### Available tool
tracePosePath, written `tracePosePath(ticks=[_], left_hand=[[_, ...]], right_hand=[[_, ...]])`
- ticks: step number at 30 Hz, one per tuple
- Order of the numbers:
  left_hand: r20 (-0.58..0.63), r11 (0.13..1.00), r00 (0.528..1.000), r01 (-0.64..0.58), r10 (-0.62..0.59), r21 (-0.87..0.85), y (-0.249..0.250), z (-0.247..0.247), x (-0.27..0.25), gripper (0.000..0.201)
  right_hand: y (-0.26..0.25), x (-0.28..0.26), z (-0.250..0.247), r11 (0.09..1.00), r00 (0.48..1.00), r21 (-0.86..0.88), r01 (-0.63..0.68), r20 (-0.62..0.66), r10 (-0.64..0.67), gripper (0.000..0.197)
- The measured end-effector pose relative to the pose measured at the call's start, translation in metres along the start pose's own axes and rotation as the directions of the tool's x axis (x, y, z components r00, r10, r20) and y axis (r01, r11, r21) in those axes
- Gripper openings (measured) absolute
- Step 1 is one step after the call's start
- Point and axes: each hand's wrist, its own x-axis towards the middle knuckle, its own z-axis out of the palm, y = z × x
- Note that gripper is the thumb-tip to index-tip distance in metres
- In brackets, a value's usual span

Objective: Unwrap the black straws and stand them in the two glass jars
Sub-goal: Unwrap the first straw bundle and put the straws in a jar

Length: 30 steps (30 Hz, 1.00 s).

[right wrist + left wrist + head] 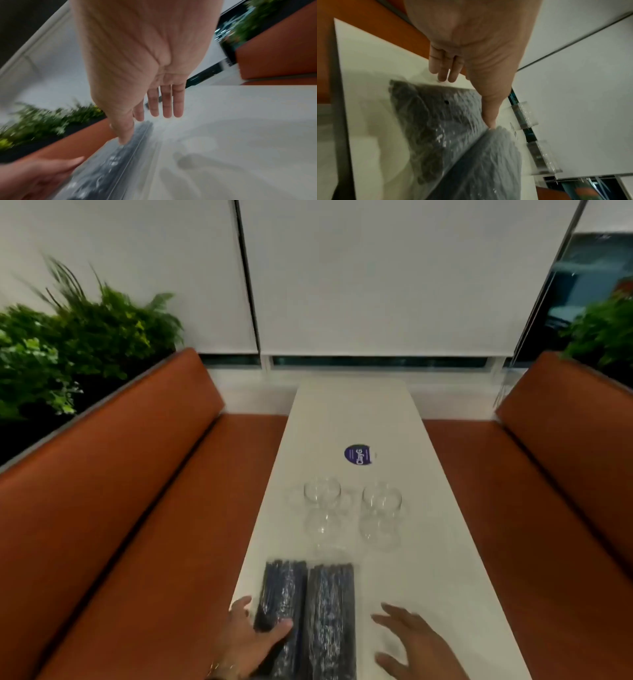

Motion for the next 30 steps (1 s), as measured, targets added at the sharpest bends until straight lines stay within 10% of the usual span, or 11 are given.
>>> tracePosePath(ticks=[3,6,12,21,30], left_hand=[[0.004,0.999,0.999,-0.034,0.034,0.041,0.009,0.015,0.003,0.139],[0.037,0.998,0.998,0.053,-0.052,-0.023,0.01,0.022,0.006,0.13],[0.102,0.966,0.994,0.051,-0.026,-0.255,0.003,-0.015,-0.013,0.046],[0.051,0.822,0.96,-0.206,0.274,-0.532,0.062,-0.039,-0.065,0.079],[0.163,0.842,0.889,-0.325,0.427,-0.431,0.086,0.013,-0.076,0.064]], right_hand=[[-0.031,0.022,0.006,0.987,0.944,0.159,-0.007,0.327,-0.046,0.08],[-0.049,0.033,0.013,0.98,0.933,0.2,-0.012,0.355,-0.061,0.105],[-0.058,0.041,0.03,0.979,0.935,0.201,0.042,0.336,-0.109,0.125],[-0.093,0.062,0.047,0.938,0.968,0.307,0.159,0.14,-0.21,0.068],[-0.018,0.045,-0.005,0.734,0.982,0.657,-0.172,0.054,0.182,0.035]])
